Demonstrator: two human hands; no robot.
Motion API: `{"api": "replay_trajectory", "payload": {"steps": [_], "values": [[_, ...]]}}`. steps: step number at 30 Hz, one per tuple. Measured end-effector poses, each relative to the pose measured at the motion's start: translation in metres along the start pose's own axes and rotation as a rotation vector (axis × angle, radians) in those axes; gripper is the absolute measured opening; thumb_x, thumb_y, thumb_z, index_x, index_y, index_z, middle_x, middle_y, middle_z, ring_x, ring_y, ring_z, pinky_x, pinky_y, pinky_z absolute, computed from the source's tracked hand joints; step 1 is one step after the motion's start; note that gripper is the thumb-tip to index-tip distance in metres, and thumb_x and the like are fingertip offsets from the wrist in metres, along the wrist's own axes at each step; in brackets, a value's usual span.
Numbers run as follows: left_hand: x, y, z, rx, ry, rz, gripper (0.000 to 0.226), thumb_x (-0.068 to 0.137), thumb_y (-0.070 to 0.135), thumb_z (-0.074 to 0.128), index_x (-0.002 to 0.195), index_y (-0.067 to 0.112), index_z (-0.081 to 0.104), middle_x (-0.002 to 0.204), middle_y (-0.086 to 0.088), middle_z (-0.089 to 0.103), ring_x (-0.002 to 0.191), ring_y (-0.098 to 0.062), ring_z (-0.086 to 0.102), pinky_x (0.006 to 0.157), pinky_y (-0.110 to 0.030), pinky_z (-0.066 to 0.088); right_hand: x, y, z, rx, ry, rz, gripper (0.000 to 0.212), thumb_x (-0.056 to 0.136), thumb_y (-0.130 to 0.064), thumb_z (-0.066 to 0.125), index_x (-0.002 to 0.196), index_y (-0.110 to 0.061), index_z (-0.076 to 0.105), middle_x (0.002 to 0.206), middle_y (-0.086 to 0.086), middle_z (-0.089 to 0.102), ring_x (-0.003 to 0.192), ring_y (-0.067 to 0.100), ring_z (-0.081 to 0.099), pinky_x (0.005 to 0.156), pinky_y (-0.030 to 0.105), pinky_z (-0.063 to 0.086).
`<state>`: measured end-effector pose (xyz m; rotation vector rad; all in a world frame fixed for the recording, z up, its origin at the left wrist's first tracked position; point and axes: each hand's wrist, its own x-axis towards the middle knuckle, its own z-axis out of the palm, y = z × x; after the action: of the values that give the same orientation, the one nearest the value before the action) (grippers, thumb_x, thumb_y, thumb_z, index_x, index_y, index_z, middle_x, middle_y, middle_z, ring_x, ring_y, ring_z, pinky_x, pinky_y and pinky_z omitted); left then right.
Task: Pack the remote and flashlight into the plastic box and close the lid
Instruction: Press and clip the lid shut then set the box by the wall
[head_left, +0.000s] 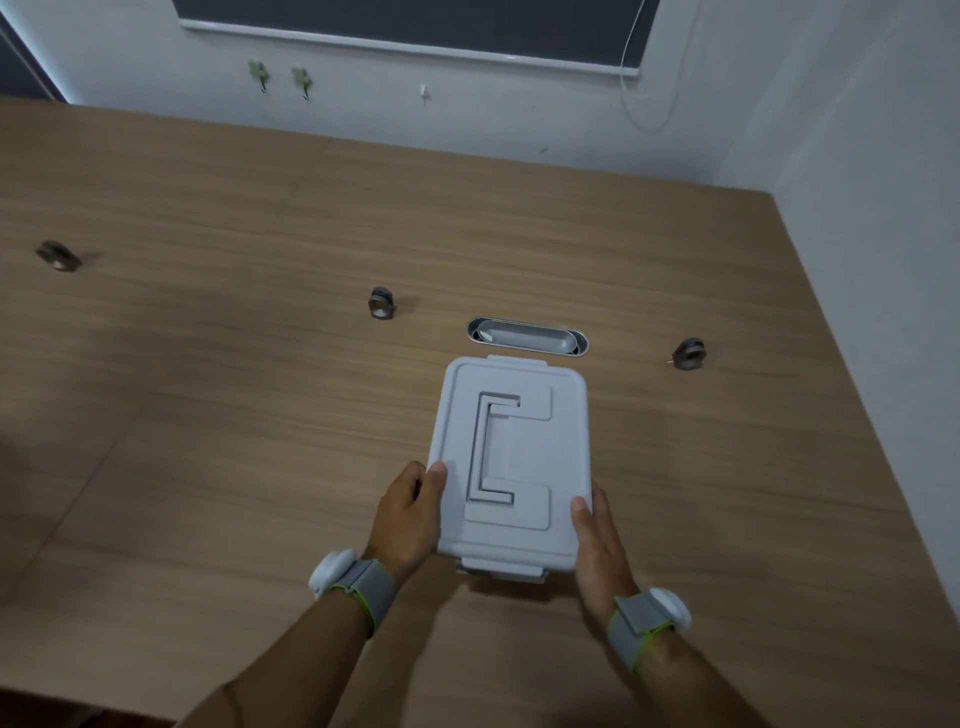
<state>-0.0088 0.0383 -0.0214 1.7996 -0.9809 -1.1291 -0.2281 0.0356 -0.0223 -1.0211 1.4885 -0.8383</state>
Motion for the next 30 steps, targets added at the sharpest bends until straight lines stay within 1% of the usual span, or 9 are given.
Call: {"api": "replay_trajectory", "payload": {"steps": [5, 8, 11, 14, 16, 18, 22, 26, 30], "values": [[0.0, 0.002, 0.0, -0.011, -0.031, 0.007, 0.04, 0.102, 0.043, 0.045, 0.07, 0.019, 0.037, 0.065, -0.001, 0.035, 0.059, -0.014, 0.038, 0.059, -0.034, 0.033, 0.002, 0.003, -0.005, -0.036, -0.071, 0.027, 0.064, 0.086, -0.069, 0.043, 0.143, -0.039, 0.037, 0.144, -0.01, 0.049, 0.131, 0.008, 0.047, 0.115, 0.039, 0.033], [0.002, 0.005, -0.004, -0.003, -0.042, -0.017, 0.042, 0.1, 0.044, 0.047, 0.069, 0.019, 0.036, 0.064, -0.001, 0.034, 0.058, -0.015, 0.037, 0.058, -0.034, 0.032, 0.005, 0.002, -0.008, -0.029, -0.094, 0.045, 0.046, 0.093, -0.055, 0.046, 0.137, -0.04, 0.044, 0.135, -0.011, 0.058, 0.123, 0.006, 0.054, 0.11, 0.036, 0.038], [0.012, 0.01, -0.006, 0.018, -0.046, -0.055, 0.046, 0.099, 0.047, 0.048, 0.066, 0.018, 0.034, 0.06, 0.003, 0.034, 0.058, -0.016, 0.038, 0.06, -0.031, 0.032, 0.016, -0.006, -0.011, -0.056, -0.092, 0.065, 0.046, 0.086, -0.062, 0.051, 0.128, -0.044, 0.047, 0.126, -0.011, 0.064, 0.115, 0.012, 0.06, 0.104, 0.043, 0.045], [0.028, 0.02, -0.005, 0.101, -0.031, -0.056, 0.05, 0.099, 0.055, 0.04, 0.066, 0.017, 0.038, 0.061, 0.0, 0.042, 0.06, -0.018, 0.042, 0.06, -0.032, 0.034, 0.034, -0.025, -0.013, -0.122, -0.059, 0.049, 0.04, 0.096, -0.047, 0.044, 0.133, -0.031, 0.044, 0.125, -0.005, 0.061, 0.107, 0.016, 0.059, 0.092, 0.031, 0.043], [0.04, 0.028, -0.001, 0.165, -0.004, -0.049, 0.055, 0.098, 0.059, 0.034, 0.067, 0.015, 0.04, 0.065, -0.004, 0.047, 0.061, -0.021, 0.044, 0.06, -0.035, 0.035, 0.049, -0.037, -0.014, -0.17, -0.024, 0.024, 0.039, 0.099, -0.044, 0.04, 0.132, -0.025, 0.044, 0.125, 0.001, 0.06, 0.105, 0.02, 0.058, 0.087, 0.03, 0.04], [0.046, 0.035, 0.004, 0.218, 0.021, -0.034, 0.057, 0.1, 0.058, 0.03, 0.065, 0.014, 0.042, 0.065, -0.004, 0.05, 0.061, -0.022, 0.046, 0.058, -0.034, 0.034, 0.058, -0.04, -0.012, -0.22, -0.016, 0.003, 0.04, 0.099, -0.045, 0.036, 0.132, -0.022, 0.045, 0.127, 0.005, 0.059, 0.11, 0.024, 0.057, 0.089, 0.031, 0.04], [0.048, 0.036, 0.007, 0.245, 0.047, 0.002, 0.056, 0.101, 0.055, 0.027, 0.064, 0.017, 0.044, 0.064, -0.001, 0.052, 0.061, -0.018, 0.047, 0.055, -0.032, 0.033, 0.062, -0.031, -0.009, -0.239, -0.046, -0.006, 0.046, 0.099, -0.05, 0.031, 0.137, -0.026, 0.043, 0.131, 0.001, 0.06, 0.118, 0.022, 0.057, 0.103, 0.036, 0.041], [0.048, 0.032, 0.008, 0.168, 0.033, 0.004, 0.055, 0.101, 0.056, 0.031, 0.061, 0.019, 0.04, 0.058, 0.004, 0.046, 0.059, -0.017, 0.043, 0.057, -0.033, 0.034, 0.061, -0.032, -0.009, -0.223, -0.033, -0.018, 0.041, 0.1, -0.047, 0.033, 0.132, -0.026, 0.048, 0.122, 0.0, 0.064, 0.108, 0.02, 0.061, 0.092, 0.03, 0.043], [0.052, 0.032, 0.009, 0.189, 0.035, -0.004, 0.046, 0.101, 0.044, 0.031, 0.063, 0.018, 0.037, 0.06, 0.001, 0.044, 0.058, -0.017, 0.037, 0.056, -0.033, 0.031, 0.065, -0.034, -0.01, -0.255, -0.026, -0.029, 0.038, 0.1, -0.043, 0.036, 0.13, -0.023, 0.047, 0.121, 0.003, 0.063, 0.105, 0.021, 0.06, 0.086, 0.029, 0.04]]}}
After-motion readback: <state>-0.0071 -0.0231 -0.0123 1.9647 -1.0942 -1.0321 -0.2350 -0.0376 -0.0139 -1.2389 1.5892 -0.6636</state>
